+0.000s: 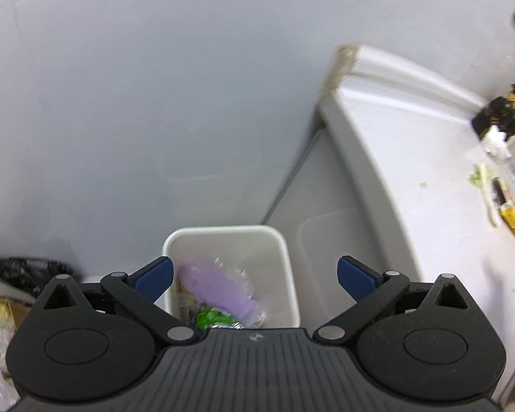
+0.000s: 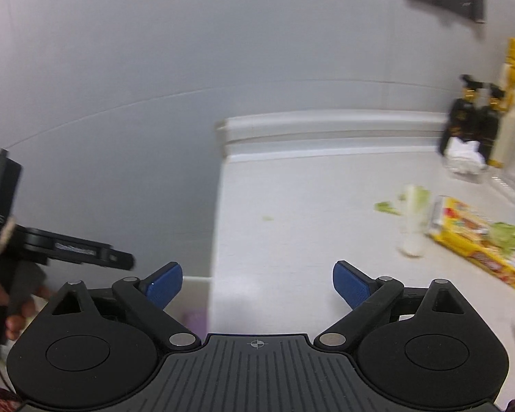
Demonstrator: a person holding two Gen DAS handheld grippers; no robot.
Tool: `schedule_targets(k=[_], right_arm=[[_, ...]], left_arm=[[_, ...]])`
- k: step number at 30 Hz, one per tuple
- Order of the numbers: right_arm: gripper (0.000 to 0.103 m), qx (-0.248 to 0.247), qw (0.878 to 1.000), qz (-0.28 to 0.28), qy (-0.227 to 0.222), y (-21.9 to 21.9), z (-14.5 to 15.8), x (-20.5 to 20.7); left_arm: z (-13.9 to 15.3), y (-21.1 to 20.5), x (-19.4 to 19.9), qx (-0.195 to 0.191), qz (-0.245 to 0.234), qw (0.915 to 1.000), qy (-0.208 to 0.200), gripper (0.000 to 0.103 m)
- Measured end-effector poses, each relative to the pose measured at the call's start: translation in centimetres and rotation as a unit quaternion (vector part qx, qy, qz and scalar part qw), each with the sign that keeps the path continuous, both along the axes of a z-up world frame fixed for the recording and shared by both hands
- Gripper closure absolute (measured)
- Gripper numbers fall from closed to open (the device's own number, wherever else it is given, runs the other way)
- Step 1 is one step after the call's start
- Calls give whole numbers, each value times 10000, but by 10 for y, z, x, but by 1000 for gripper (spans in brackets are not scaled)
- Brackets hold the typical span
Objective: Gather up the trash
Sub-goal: 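Move both open grippers back toward the white tissue and cabbage stalk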
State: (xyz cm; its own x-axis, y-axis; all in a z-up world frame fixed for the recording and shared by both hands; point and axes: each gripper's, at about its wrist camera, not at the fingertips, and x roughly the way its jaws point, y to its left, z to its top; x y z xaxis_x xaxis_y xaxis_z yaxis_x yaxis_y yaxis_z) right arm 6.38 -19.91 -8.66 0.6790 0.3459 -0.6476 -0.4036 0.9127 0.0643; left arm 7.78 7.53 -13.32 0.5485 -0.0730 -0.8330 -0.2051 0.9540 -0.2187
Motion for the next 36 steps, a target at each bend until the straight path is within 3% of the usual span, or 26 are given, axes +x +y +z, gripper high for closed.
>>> schedule_targets(k=[10, 18, 30, 36], right_arm=[[5, -141, 9976, -677, -34, -58, -16, -15], [5, -412, 9929, -1111, 52, -102, -25, -33], [5, -1041, 9847, -1327, -438, -162, -26, -25], [5, -1249, 9824, -1327, -411, -192, -34, -8]], left_arm=[[32, -43, 10, 83, -553, 9978, -354, 1], [34, -83, 20, 194, -1110, 9928, -416, 1], [36, -161, 26, 385, -2088, 9757, -542, 1], [35, -206, 46, 508, -2446, 9646, -840, 2]])
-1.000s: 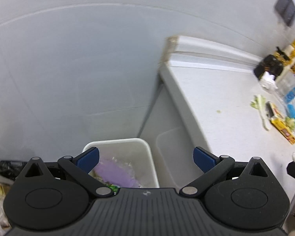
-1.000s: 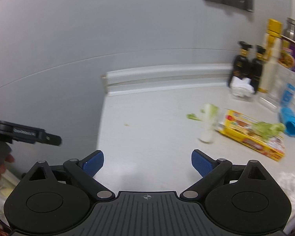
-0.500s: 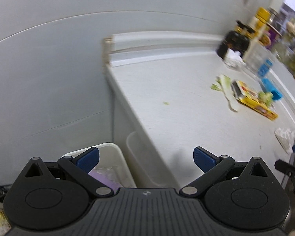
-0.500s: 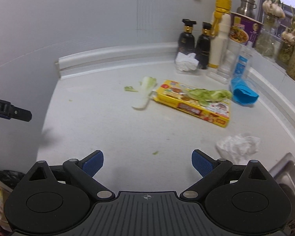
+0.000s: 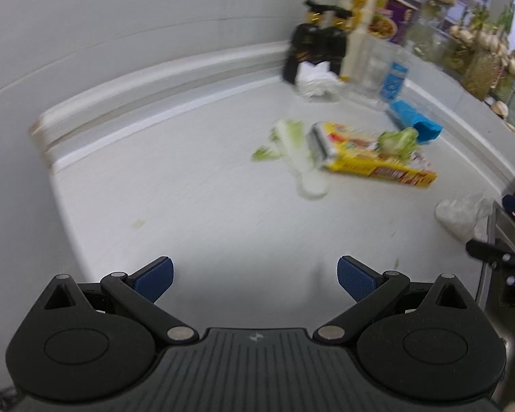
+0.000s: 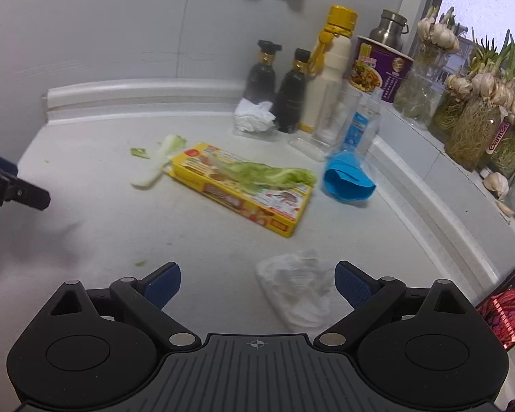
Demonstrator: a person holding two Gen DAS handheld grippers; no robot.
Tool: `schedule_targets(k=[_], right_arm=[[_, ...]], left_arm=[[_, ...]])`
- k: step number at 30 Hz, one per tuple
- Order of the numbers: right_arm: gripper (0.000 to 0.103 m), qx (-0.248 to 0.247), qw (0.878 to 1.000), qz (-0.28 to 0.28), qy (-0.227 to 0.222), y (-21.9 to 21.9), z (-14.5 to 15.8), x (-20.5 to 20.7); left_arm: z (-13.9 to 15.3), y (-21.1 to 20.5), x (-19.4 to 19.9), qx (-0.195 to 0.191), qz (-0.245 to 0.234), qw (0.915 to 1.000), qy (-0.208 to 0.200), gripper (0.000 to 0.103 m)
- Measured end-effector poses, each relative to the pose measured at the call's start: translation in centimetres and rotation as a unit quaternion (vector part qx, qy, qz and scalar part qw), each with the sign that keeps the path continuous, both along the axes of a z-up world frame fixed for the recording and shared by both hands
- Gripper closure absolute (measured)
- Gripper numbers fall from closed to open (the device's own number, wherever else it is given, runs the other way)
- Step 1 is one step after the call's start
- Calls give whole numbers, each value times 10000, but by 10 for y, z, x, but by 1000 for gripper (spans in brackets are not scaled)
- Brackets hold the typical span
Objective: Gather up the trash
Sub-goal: 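Move both open grippers back toward the white tissue and cabbage stalk, then grasp the cabbage stalk with the left gripper while the right grasps the white tissue, then carry the cabbage stalk and white tissue in both grippers over the white bin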
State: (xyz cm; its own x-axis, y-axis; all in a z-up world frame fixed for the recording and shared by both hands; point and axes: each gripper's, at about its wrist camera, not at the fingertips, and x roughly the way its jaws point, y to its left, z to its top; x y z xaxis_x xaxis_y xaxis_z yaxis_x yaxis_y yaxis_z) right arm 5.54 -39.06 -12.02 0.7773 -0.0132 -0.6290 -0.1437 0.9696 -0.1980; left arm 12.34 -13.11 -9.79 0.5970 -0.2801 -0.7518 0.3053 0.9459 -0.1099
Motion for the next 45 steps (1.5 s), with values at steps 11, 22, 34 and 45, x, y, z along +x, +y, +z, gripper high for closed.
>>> schedule_targets(k=[11, 22, 34, 45], right_arm=[[16, 255, 9988, -7, 426, -24, -17, 21], [65, 397, 9964, -243, 706, -32, -25, 30], [89, 546, 9966, -143, 605, -16, -15, 38], [92, 554, 9973, 20, 479, 5, 2, 40]], left_arm=[[-10, -62, 42, 193, -454, 9980, -400, 30], [-16, -64, 59, 439, -248, 9984, -274, 78], [0, -54, 55, 322, -290, 9982, -415, 80], [12, -26, 43, 166, -207, 9988, -400, 100]])
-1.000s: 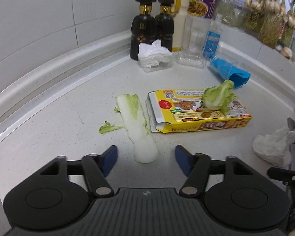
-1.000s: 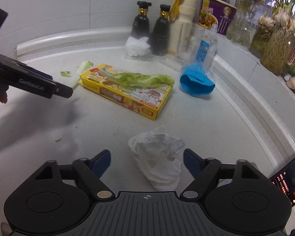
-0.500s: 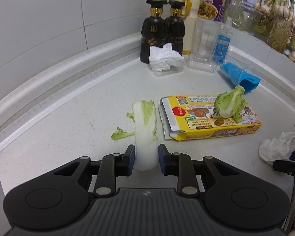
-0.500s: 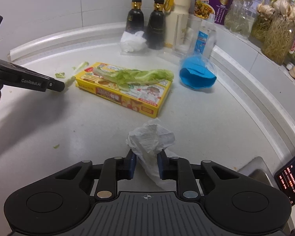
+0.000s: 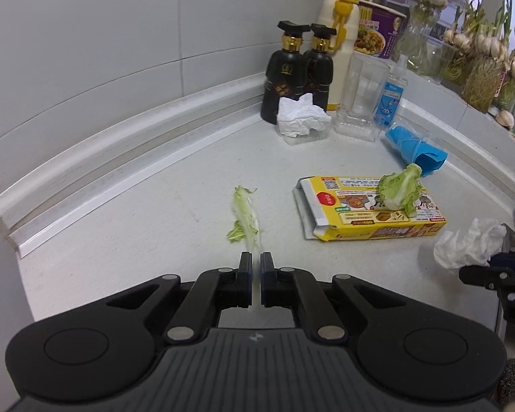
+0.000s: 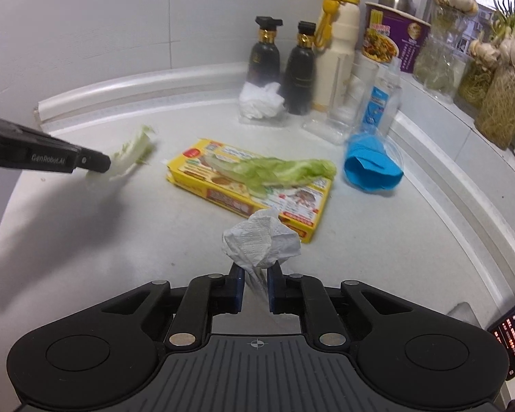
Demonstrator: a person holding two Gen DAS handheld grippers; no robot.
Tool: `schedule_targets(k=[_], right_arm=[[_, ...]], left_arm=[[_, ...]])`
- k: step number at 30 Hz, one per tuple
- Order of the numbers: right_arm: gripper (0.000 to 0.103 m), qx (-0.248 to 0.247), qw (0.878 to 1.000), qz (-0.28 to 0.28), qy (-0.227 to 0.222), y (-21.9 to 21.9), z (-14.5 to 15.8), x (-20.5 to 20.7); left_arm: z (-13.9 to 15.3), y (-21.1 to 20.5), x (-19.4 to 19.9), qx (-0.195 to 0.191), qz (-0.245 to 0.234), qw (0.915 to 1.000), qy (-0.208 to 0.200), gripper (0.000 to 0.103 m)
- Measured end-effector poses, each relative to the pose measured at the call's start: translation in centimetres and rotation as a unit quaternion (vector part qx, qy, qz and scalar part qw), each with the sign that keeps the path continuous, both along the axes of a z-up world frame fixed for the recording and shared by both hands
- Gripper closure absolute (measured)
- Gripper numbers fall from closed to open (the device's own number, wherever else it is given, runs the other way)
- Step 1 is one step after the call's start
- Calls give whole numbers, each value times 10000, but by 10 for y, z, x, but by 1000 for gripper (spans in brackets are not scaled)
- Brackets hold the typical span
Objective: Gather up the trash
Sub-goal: 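Carry the cabbage stalk and white tissue in both grippers over the white bin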
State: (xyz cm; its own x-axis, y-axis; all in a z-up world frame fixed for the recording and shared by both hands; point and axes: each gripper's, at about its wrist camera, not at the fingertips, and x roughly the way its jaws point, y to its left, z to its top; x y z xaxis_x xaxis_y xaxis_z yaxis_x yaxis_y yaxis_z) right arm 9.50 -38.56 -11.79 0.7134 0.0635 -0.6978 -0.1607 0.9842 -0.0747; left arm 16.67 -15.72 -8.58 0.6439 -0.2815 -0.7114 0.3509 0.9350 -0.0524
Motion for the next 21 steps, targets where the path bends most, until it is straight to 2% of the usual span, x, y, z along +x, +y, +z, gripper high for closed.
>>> schedule_targets(k=[21], right_arm=[[92, 228, 9987, 457, -86, 59, 26, 1]], left_arm=[[18, 64, -32, -732, 382, 9965, 109, 100]])
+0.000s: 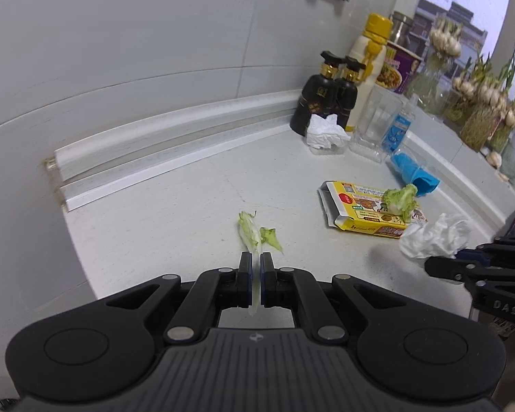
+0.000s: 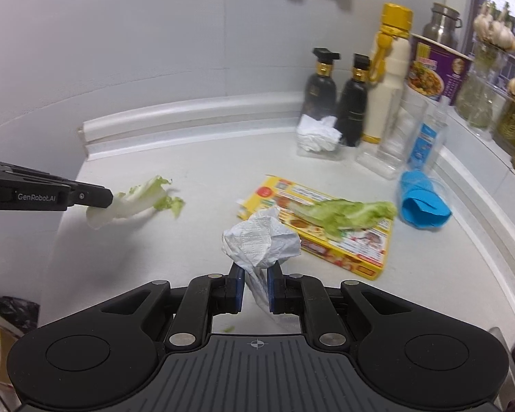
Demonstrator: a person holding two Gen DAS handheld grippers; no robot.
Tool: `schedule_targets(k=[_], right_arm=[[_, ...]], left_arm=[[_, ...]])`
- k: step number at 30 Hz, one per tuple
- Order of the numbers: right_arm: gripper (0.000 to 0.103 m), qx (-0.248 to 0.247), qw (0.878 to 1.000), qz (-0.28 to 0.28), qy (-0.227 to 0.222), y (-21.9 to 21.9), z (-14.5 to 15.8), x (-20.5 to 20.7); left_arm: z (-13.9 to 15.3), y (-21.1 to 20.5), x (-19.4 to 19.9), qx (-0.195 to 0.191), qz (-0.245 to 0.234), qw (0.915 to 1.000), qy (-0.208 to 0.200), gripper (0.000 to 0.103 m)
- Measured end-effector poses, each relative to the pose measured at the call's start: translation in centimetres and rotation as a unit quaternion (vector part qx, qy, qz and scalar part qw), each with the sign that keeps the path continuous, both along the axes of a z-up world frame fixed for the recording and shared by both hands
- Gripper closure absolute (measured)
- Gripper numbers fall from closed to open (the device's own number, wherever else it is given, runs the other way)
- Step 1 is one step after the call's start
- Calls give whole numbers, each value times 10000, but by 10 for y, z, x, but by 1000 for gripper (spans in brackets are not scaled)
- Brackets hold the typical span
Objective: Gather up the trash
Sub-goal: 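Carry the cabbage stalk and white tissue in both grippers over the white bin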
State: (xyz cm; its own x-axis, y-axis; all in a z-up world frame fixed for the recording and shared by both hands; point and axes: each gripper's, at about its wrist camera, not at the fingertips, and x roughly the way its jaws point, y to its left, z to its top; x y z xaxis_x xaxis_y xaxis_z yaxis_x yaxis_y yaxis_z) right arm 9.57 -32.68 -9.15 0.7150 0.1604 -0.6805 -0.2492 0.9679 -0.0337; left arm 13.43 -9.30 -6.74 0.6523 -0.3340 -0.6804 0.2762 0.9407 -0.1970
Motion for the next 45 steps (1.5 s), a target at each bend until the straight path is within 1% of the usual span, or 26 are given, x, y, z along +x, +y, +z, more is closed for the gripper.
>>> schedule_targets(k=[6, 12, 18, 26, 33, 45], right_arm=[[92, -2, 9998, 209, -24, 23, 4, -3], [92, 191, 9991, 368, 12, 45, 6, -4], [92, 348, 9977, 577, 107, 69, 5, -6], [92, 457, 9936, 999, 252, 111, 2, -10], [92, 477, 9881, 1397, 426, 152, -6, -12], [92, 487, 9764, 1882, 943, 211, -33, -14]], left_arm=[[10, 17, -10, -251, 73, 9997, -27, 100], [22, 38, -22, -474, 205, 9986, -100, 100], [28, 65, -34, -683, 473, 9965, -95, 101], [26, 104, -48, -859, 930, 9919, 2, 101], [11, 131, -58, -889, 1274, 9877, 202, 101], [-37, 171, -71, -986, 1756, 9765, 764, 101]])
